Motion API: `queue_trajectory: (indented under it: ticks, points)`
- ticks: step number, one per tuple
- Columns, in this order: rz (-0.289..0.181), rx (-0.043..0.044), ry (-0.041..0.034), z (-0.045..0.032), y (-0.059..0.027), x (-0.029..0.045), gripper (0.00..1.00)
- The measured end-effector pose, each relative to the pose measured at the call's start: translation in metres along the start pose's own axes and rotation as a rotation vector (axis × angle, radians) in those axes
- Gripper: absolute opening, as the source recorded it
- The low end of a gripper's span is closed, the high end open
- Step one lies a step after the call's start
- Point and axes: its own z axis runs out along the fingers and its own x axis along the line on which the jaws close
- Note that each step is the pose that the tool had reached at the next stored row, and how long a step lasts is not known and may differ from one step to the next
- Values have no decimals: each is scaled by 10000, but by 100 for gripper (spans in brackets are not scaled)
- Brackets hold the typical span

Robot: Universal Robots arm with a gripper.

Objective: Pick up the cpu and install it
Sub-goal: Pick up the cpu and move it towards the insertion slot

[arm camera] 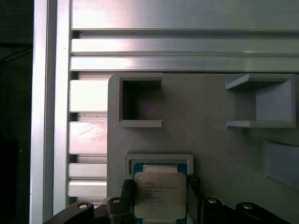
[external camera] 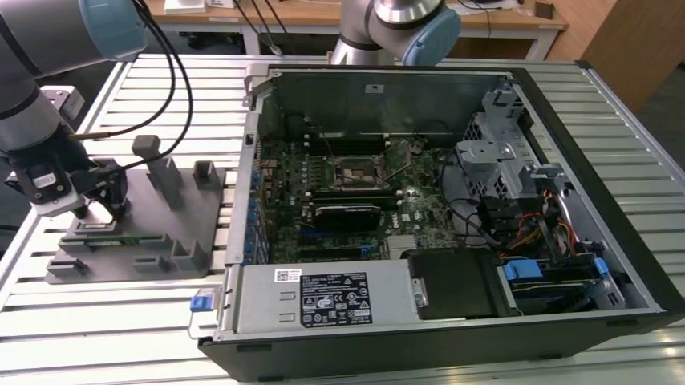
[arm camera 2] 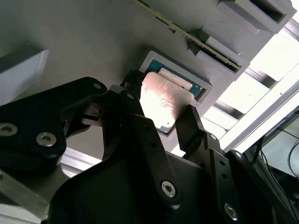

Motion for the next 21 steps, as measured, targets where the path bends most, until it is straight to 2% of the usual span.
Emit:
queue_trajectory:
  ticks: [10, 21]
  points:
    - [3, 1, 0, -155, 6, 2, 54]
    - [2, -4, 2, -184, 7, 2, 54]
